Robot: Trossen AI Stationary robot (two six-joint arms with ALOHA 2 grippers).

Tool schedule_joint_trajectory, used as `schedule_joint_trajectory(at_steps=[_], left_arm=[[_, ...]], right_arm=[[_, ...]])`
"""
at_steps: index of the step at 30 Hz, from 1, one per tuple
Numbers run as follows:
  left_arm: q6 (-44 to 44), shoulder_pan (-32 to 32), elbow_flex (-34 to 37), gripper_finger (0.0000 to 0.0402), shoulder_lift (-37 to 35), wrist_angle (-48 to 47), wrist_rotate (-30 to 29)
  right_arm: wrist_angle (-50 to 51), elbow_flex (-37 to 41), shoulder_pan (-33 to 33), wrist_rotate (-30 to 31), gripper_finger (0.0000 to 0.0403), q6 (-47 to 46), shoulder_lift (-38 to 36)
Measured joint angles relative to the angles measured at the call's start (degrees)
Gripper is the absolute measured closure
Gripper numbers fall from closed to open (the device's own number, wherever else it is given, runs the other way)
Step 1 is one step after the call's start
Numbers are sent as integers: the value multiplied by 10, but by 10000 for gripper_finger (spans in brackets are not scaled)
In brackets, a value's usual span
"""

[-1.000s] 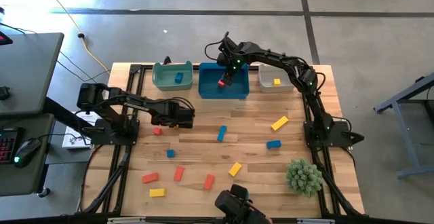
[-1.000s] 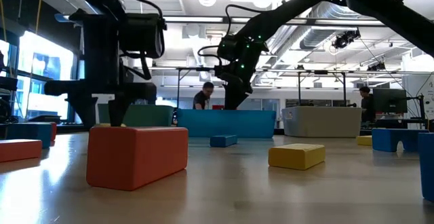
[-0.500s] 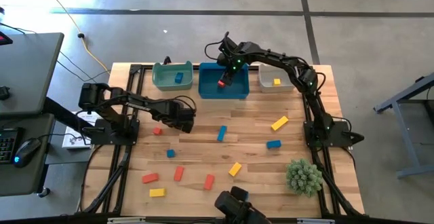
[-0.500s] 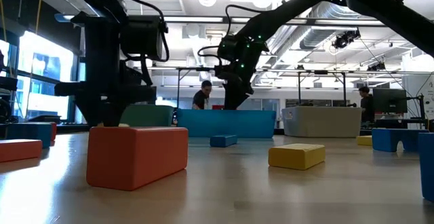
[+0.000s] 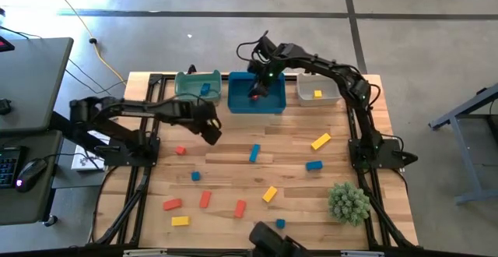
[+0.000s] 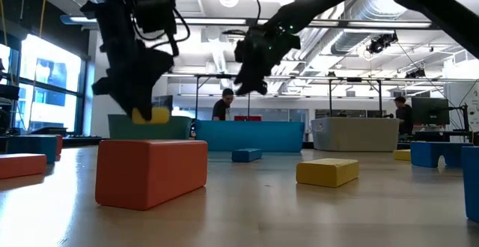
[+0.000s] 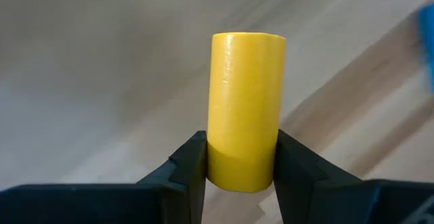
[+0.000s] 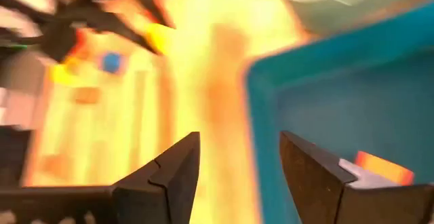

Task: Sort & place blocks by color
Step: Put the yellow block into the white bin

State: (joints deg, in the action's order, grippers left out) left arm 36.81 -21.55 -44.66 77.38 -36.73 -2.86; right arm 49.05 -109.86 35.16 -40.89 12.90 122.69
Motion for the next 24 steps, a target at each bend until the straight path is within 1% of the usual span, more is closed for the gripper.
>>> schedule_joint_trajectory(at_steps=[5,8,10,16,21,24], left_arm=[[-69,-48,0,297,-48,66,44],[-99,-75,0,297,-69,107,70],[-118,-89,-1,297,-79,145,90],[-150,-126,0,297,-100,193,144],[-166,-157,0,297,-115,207,163],[-175,-179,0,297,-125,215,176]], right_arm=[[-22,0,-8,-103,213,-19,-10],[-63,0,-18,-155,213,-56,-12],[-100,0,-25,-178,213,-83,-12],[-211,0,-43,-186,213,-154,-12],[-305,0,-46,-186,213,-203,-12],[-363,0,-46,-172,213,-240,-12]])
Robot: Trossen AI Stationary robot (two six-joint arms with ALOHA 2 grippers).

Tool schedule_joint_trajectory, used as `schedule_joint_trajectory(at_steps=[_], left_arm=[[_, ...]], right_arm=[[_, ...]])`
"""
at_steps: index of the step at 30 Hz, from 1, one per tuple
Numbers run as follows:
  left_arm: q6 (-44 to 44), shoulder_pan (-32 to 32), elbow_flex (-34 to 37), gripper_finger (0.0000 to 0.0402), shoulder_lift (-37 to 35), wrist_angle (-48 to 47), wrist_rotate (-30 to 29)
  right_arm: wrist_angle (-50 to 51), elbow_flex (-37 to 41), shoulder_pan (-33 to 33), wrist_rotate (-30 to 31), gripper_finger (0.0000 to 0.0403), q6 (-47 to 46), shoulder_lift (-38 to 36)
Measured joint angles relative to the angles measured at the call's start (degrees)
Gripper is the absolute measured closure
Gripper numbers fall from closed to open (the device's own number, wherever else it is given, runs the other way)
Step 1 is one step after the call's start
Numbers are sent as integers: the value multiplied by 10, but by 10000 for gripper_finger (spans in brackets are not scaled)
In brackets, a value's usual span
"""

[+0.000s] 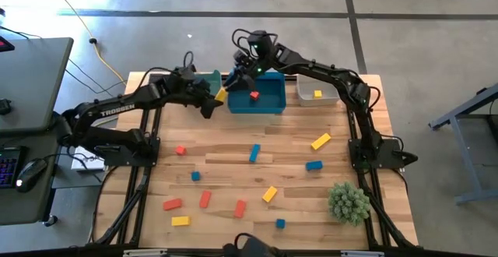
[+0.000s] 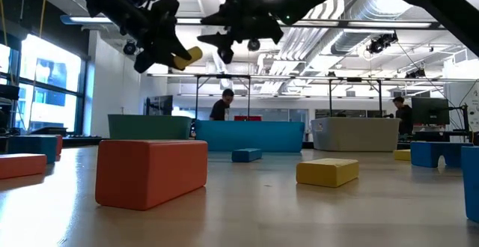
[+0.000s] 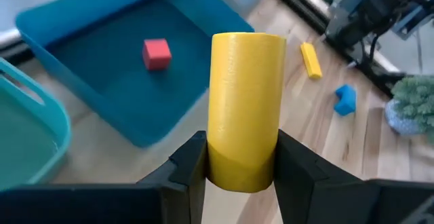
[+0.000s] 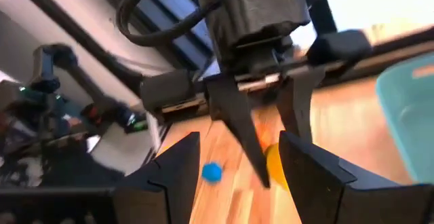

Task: Sort & place blocks by color
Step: Put the yellow block into the white bin

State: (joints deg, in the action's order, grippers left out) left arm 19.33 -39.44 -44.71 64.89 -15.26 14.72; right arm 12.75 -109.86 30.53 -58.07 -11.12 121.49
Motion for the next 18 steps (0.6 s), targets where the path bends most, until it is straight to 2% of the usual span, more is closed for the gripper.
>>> schedule_joint_trajectory(at_steps=[10,14,18], left_arm=[[9,-63,0,297,-46,87,42],[19,-77,0,297,-59,125,42],[48,-88,0,297,-61,173,41]], right_arm=[[-197,0,19,103,213,-128,0],[-243,0,25,110,213,-173,0],[-249,0,20,112,213,-176,0]])
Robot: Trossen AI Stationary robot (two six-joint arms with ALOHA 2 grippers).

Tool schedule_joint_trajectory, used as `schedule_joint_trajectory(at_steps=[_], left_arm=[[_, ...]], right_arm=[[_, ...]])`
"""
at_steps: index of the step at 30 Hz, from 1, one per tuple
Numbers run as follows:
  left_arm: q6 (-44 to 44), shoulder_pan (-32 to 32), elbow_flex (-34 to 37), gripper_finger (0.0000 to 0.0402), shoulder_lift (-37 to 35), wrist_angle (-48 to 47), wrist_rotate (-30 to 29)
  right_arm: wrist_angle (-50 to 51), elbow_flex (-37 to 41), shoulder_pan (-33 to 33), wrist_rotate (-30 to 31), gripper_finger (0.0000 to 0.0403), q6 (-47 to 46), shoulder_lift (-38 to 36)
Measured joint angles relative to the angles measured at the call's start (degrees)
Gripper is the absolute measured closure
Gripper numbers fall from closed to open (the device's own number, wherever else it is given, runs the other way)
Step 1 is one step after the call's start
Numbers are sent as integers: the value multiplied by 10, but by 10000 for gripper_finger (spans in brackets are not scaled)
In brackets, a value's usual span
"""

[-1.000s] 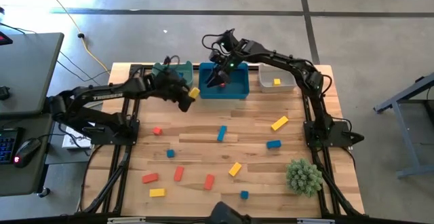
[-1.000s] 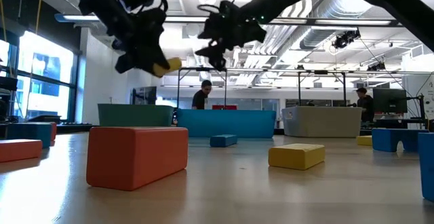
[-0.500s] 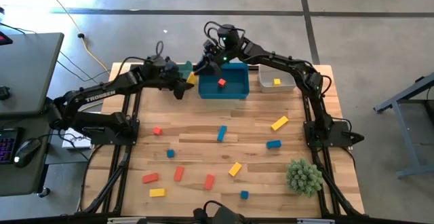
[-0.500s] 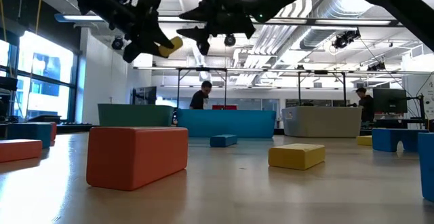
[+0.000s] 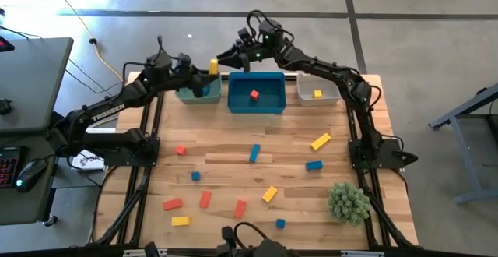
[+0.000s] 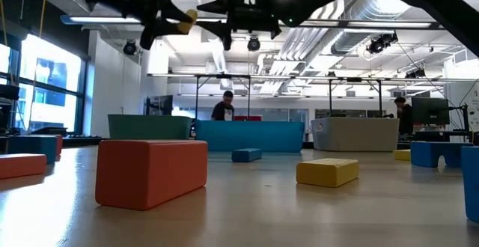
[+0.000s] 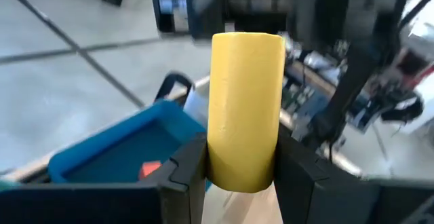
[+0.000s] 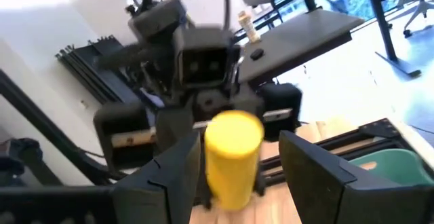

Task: Sort & place blocks by color
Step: Put the yellow block into the white bin

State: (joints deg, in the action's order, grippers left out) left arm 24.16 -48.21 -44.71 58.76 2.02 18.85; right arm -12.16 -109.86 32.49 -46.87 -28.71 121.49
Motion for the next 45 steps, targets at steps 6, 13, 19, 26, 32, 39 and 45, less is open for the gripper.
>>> schedule_joint_trajectory(at_steps=[6,13,19,26,32,39,45], left_arm=[[19,-7,0,297,0,28,-2],[35,-5,0,297,0,53,-4],[41,-2,0,297,4,57,-1],[42,21,0,297,13,56,-4],[36,21,0,297,14,56,-12],[29,21,0,275,14,55,-15],[11,21,0,255,14,53,-15]], right_arm=[[-2,0,-14,16,213,2,0],[-8,0,-23,63,213,4,0],[-21,0,-39,82,213,5,0],[-23,0,-55,133,214,7,0],[-11,0,-58,134,280,4,0],[-8,0,-59,134,297,16,0],[-6,0,-55,133,297,20,0]])
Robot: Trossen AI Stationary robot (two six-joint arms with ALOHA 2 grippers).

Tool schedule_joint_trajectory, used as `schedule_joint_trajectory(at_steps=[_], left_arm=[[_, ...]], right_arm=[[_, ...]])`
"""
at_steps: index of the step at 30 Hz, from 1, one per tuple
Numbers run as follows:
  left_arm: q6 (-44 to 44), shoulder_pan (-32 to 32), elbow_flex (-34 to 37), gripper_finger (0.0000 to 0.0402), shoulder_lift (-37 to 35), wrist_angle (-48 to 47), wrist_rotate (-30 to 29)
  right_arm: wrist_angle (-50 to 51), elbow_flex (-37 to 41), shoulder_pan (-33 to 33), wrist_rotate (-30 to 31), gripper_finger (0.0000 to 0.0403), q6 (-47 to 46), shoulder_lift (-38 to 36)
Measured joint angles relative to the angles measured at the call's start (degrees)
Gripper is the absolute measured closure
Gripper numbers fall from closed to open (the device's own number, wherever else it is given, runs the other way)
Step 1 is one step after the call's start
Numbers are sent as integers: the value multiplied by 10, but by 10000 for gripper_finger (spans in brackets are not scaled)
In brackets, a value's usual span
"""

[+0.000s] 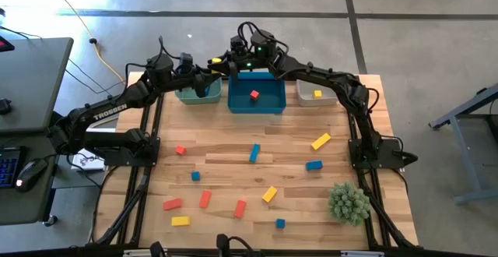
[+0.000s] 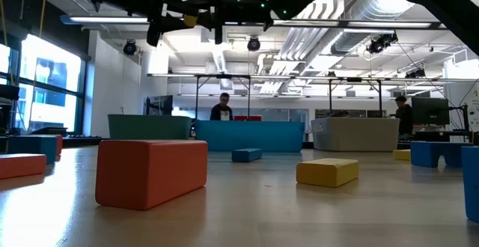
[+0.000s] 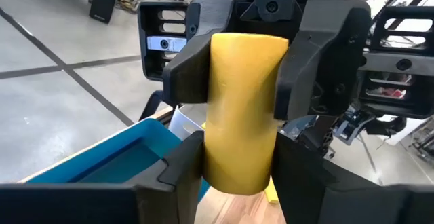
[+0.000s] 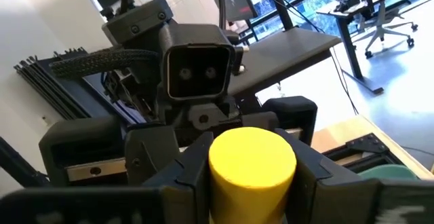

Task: Sort & place blocks by color
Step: Put the yellow block into the white bin

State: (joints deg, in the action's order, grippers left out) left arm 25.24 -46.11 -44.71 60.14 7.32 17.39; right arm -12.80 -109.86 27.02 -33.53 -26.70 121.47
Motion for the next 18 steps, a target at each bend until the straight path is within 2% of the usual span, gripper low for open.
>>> schedule_joint_trajectory(at_steps=[6,11,14,18], left_arm=[[-9,-1,0,242,7,-3,-4],[-23,-1,0,214,17,-3,-3],[-24,0,0,197,21,-3,0],[-25,0,0,184,22,-3,0]], right_arm=[[3,0,17,-9,297,-2,0],[26,0,37,-30,297,-1,0],[69,0,61,-36,297,17,-1],[175,0,93,-28,297,80,-21]])
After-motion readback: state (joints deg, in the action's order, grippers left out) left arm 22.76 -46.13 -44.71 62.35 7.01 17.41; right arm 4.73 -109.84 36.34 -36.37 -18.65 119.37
